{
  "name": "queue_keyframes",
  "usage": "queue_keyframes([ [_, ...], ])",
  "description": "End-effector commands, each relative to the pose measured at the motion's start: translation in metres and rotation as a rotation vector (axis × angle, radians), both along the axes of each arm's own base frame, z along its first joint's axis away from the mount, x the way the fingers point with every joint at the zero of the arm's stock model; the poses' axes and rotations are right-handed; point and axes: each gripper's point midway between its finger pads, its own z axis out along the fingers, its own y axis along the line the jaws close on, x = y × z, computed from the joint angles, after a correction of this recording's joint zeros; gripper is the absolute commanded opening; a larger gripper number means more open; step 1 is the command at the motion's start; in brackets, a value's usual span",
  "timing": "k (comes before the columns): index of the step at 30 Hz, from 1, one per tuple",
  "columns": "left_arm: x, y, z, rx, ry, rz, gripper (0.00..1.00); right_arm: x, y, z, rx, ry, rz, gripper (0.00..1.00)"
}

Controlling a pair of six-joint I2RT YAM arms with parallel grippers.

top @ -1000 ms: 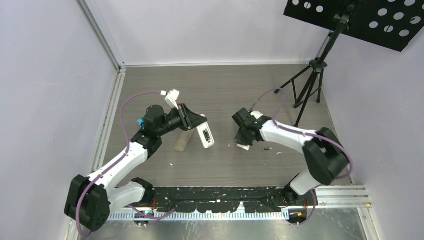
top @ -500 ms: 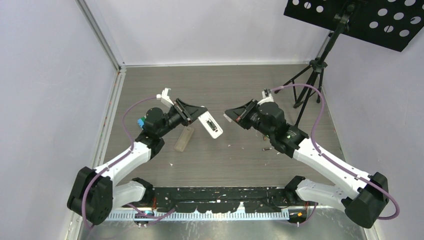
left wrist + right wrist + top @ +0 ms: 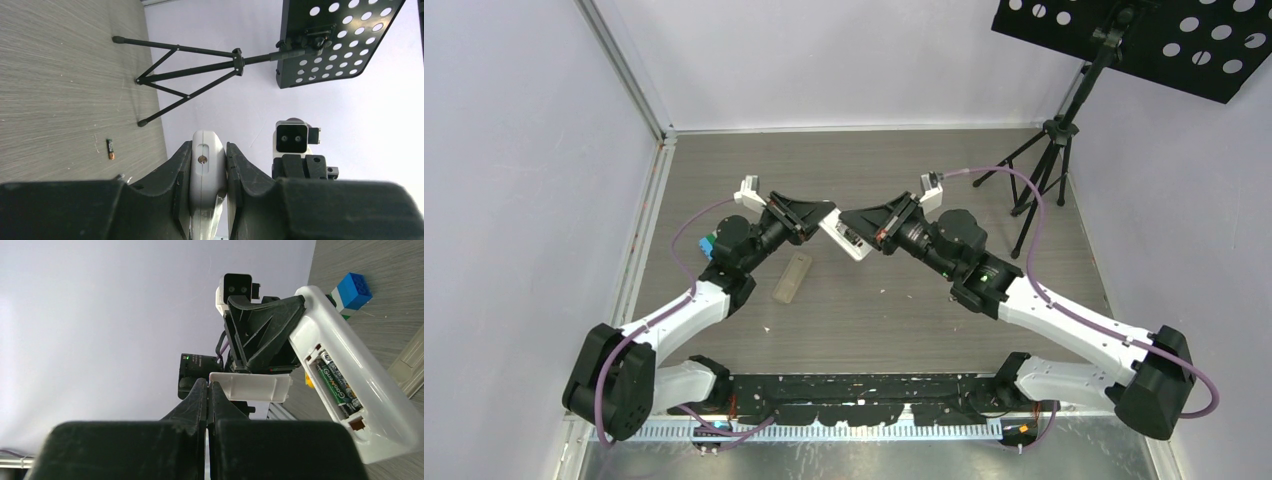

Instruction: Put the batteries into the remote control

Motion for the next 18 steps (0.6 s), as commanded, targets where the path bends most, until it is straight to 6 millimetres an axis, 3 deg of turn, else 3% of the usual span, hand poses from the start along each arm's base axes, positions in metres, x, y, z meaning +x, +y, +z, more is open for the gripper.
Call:
queue_keyframes([
  [1, 0.0, 0.003, 0.029, -0.088, -0.052, 0.014, 0.0, 0.0, 0.007, 0.036, 0.101, -0.071, 0.013, 0.0],
  [18, -0.009, 0.0, 0.041, -0.153, -0.058, -0.035, 0.0, 0.017, 0.005, 0.036, 0.132, -0.079, -0.071, 0.0],
])
